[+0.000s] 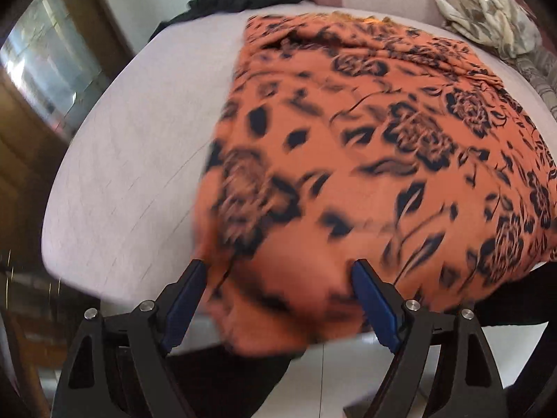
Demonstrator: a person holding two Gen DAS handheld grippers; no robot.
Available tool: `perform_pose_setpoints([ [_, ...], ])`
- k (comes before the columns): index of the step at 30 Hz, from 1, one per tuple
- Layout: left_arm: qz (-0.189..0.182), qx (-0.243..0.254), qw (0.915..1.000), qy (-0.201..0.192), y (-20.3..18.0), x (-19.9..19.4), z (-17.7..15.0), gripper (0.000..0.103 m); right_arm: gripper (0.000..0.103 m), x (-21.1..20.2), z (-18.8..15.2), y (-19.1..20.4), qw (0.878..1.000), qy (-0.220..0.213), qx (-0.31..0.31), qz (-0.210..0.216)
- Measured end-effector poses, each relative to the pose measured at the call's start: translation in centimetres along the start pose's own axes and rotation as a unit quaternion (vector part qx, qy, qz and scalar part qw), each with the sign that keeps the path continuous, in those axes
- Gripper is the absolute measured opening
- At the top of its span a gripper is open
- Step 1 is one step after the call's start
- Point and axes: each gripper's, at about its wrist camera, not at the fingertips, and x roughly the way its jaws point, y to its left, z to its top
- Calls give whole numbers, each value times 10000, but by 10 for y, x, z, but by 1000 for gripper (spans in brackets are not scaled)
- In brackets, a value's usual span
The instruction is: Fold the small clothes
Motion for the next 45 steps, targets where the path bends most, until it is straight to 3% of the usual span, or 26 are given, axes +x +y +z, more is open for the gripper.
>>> perform_pose_setpoints([
  [3,87,-407,9991,29,29,-14,-10,85,62,-24,-3,-33,9960,-237,680,531],
  [5,65,-699,9975,80,47,-20,-11,85,62,-46,-3,-61,9913,-578,1051,548],
  [7,33,-984,9951,124,65,-21,-11,85,62,-57,1,-85,9868,-651,1343,624],
  [12,-216,-1408,9888,452,88,-11,-12,85,62,-46,8,-118,9803,-357,1820,685],
  [16,-445,-1577,9843,663,91,-5,-21,85,62,-17,2,-119,9757,38,2089,660],
  [19,-515,-1588,9833,722,89,-1,-23,68,60,-15,1,-105,9835,-64,1787,283],
  [21,-686,-1585,9819,773,82,5,-21,47,48,-15,0,-99,9866,-45,1627,131],
  [23,-765,-1485,9830,759,76,8,-22,42,27,-16,0,-94,9896,-64,1436,42],
  [26,-719,-1344,9861,661,71,8,-20,42,20,-20,0,-87,9912,-188,1250,384],
  [28,-760,-1355,9857,651,71,4,-17,55,20,-18,3,-86,9919,-152,1237,251],
  [29,-798,-1358,9853,666,72,4,-16,70,22,-16,4,-89,9910,-103,1302,279],
  [30,-835,-1330,9855,637,72,4,-13,74,23,-15,4,-91,9902,-47,1360,321],
  [33,-911,-1099,9879,606,63,10,-12,74,36,-10,8,-83,9927,73,1179,252],
  [34,-977,-1036,9880,598,57,11,-7,71,45,-9,8,-79,9939,60,1073,240],
  [35,-1054,-1013,9874,614,53,13,-8,49,49,-8,8,-74,9954,43,936,203],
  [36,-1024,-1007,9873,683,49,17,-8,38,49,-7,7,-68,9967,42,808,92],
  [37,-945,-999,9884,647,47,17,-8,37,45,-5,8,-61,9979,57,631,-94],
  [38,-970,-991,9884,619,47,15,-8,23,28,-5,8,-56,9984,51,490,-288],
  [39,-1075,-975,9878,556,48,13,-9,8,20,-6,8,-52,9985,21,360,-412],
  [40,-1186,-995,9866,512,50,11,-9,8,13,-8,10,-49,9989,-28,272,-376],
  [45,-1622,-1110,9800,299,66,-7,1,7,12,-33,20,-51,9983,-332,471,86],
])
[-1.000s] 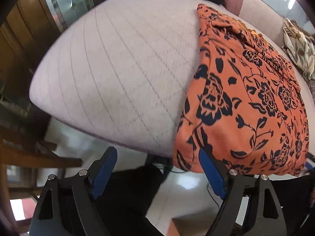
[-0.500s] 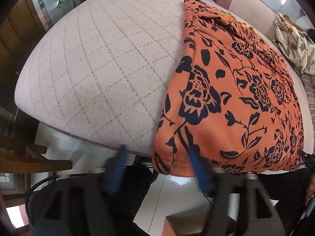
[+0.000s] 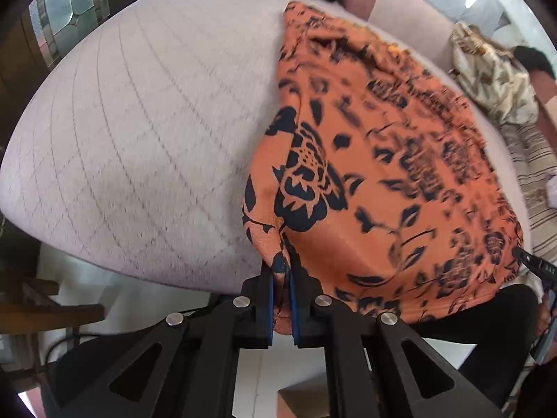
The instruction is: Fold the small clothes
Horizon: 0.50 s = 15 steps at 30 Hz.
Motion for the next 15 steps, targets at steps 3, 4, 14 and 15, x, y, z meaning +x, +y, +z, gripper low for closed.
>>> perform_pose_setpoints([
  [3,-370,53,9991,-195,-3,-18,14,7,12,-29,15,3,9976,-443,119,509],
  [4,-435,107,9986,-264,-5,-25,21,7,12,-38,22,4,9959,-591,147,676],
  [14,-758,314,9935,-785,-32,-53,161,7,11,-75,142,15,9799,-1488,505,1226],
  [15,-695,284,9940,-798,-37,-46,186,7,11,-72,157,13,9787,-1546,560,1232],
])
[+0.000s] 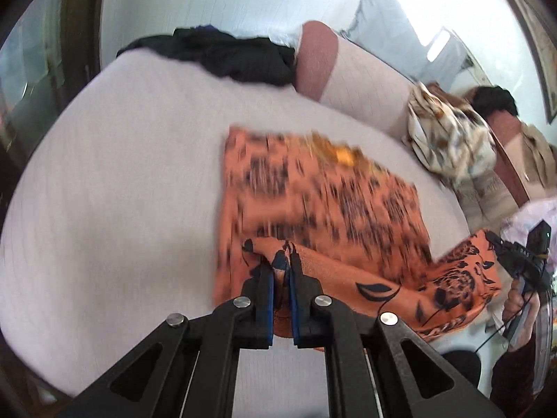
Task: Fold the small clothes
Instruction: 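Fold the hem up toward the collar with both tools, then release the hem and smooth the folded blouse with both tools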
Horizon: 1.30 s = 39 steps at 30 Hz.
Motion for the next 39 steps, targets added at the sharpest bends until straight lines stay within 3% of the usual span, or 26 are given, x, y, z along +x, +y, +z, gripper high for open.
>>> perform_pose_setpoints([
  [5,413,-252,9988,-86,6,76,85,8,10,76,73,-20,9980,-294,527,-200],
  [8,510,-692,9961,-200,24,126,106,12,14,134,99,-48,9948,-269,916,-365],
  [11,677,-1271,9892,-286,44,157,101,14,15,185,106,-81,9887,-151,1375,-582],
  [13,548,-1449,9856,-672,48,150,90,14,18,198,103,-98,9853,-135,1664,-362],
  [15,556,-1566,9797,-1120,44,130,75,26,27,187,97,-107,9831,-496,1755,-155],
  [17,901,-1491,9748,-1391,32,107,61,40,56,169,93,-104,9830,-896,1597,-113],
  [18,1204,-1435,9710,-1486,24,95,55,41,60,161,91,-98,9836,-1012,1486,-126],
  [20,1573,-1353,9633,-1704,8,69,43,42,60,148,93,-78,9872,-1098,1142,-170],
  [22,1448,-1312,9616,-1928,-5,48,25,53,60,137,89,-53,9888,-1274,757,-166],
  [23,1352,-1305,9621,-1978,-10,42,16,63,60,136,83,-38,9916,-1178,536,-68],
  [24,1293,-1296,9624,-2009,-16,41,7,65,60,140,77,-26,9948,-945,373,19],
  [27,1488,-1194,9692,-1555,-20,64,2,65,58,167,47,18,9993,-29,-352,-144],
  [29,1652,-1104,9745,-1046,-21,89,1,65,48,189,30,39,9955,397,-786,-348],
  [33,2118,-1012,9704,-563,-13,115,1,65,43,243,21,57,9855,1109,-1004,-799],
  [36,2120,-1126,9697,-447,-1,121,7,65,43,274,53,67,9780,765,-1399,-1348],
  [39,2124,-1358,9664,-508,14,116,17,65,42,300,105,59,9833,567,-873,-1493],
])
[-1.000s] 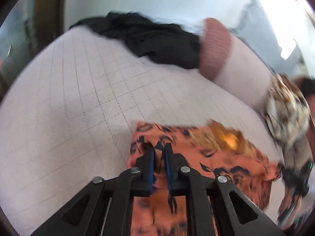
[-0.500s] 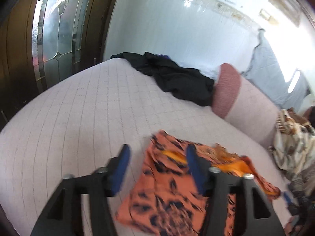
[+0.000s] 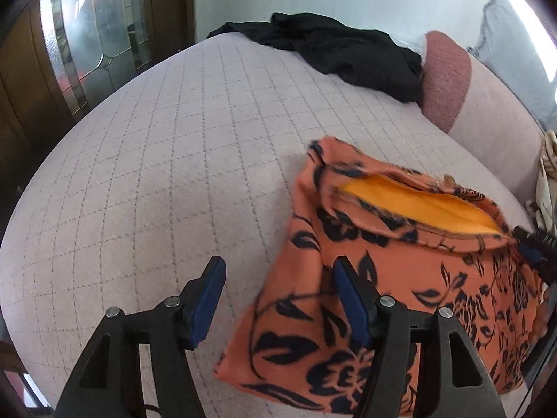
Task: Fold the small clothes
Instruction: 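Release the hem and smooth the folded blouse with both tools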
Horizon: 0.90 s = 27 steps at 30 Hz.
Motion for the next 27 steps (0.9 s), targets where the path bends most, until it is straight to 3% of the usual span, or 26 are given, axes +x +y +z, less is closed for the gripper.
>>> perform_pose_setpoints([
  [2,-50,-212,9997,-61,10,-1,10,65,43,-11,23,-6,9972,-420,618,102],
  [5,-110,-522,9985,-75,22,-3,17,65,43,-41,21,19,9939,-893,341,544],
  [9,-128,-805,9967,-69,38,-8,19,65,43,-46,-19,76,9916,-256,-594,1123],
  [13,-129,-698,9975,-7,41,-8,15,65,43,-27,-53,135,9784,352,-1355,1523],
  [17,-150,-549,9983,105,45,-5,15,65,43,21,-39,182,9776,647,-1578,1237],
  [20,-191,-494,9985,130,46,-6,16,65,43,42,0,195,9884,234,-1237,849],
  [23,-251,-342,9991,66,44,-11,18,65,43,31,25,184,9927,-140,-576,1054],
  [27,-225,82,9997,-65,26,-19,16,65,43,0,9,174,9899,-355,-673,1197],
])
